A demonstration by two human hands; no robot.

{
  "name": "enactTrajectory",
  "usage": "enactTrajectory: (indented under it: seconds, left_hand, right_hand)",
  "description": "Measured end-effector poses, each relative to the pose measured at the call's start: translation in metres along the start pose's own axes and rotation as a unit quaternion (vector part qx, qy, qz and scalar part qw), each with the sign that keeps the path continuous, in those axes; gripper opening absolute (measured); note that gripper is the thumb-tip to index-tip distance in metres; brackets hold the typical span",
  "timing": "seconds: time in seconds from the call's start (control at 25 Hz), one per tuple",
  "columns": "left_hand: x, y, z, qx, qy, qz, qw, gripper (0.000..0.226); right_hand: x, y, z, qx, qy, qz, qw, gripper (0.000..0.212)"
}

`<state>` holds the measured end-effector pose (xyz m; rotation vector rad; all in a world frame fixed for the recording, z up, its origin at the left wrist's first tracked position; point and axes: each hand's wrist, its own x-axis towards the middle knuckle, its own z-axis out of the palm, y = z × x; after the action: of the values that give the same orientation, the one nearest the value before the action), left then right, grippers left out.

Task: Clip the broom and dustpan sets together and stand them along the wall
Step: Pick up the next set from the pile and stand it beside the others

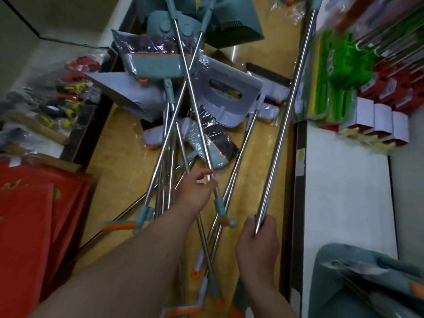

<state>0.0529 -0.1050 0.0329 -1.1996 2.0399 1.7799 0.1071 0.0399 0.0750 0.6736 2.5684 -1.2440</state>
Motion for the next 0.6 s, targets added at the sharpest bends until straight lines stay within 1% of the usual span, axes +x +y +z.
enactTrajectory:
  seconds: [0.08,0.16,0.36,0.4,0.44,0.48,0.52,0.56,0.6]
  left_hand:
    - [0.007,-0.007,0.019,0.013,-0.045,-0.020,0.999,0.032]
    - [0.013,-0.018,0.033,0.018,-0.072,-0.042,0.996,0.043]
    - [0.021,-0.035,0.050,-0.017,-0.110,-0.137,0.984,0.056]
    - [0.019,-0.036,0.053,-0.027,-0.102,-0.142,0.984,0.051]
    - [0.017,-0.036,0.055,-0.046,-0.072,-0.132,0.988,0.039]
    - [0.015,-0.034,0.055,-0.070,-0.028,-0.112,0.991,0.024]
    - [0.012,-0.029,0.054,-0.087,0.018,-0.083,0.993,0.017]
    - [0.008,-0.022,0.050,-0.085,0.049,-0.047,0.994,0.022]
    - [0.005,-0.014,0.045,-0.075,0.061,-0.013,0.995,0.026]
  right_hand:
    - [0.019,-0.006,0.000,0.032,-0.008,-0.011,0.999,0.012]
    - [0.034,-0.009,-0.001,0.064,-0.017,-0.017,0.998,0.011]
    - [0.068,-0.017,0.007,0.086,-0.064,-0.014,0.994,0.016]
    - [0.073,-0.021,0.007,0.090,-0.073,-0.014,0.993,0.017]
    - [0.075,-0.024,0.007,0.093,-0.083,-0.011,0.992,0.018]
    - [0.076,-0.025,0.004,0.094,-0.095,-0.004,0.991,0.019]
    - [0.076,-0.026,-0.003,0.098,-0.108,0.003,0.989,0.019]
    - [0.076,-0.027,-0.011,0.101,-0.120,0.013,0.988,0.019]
    - [0.074,-0.028,-0.019,0.106,-0.134,0.023,0.985,0.018]
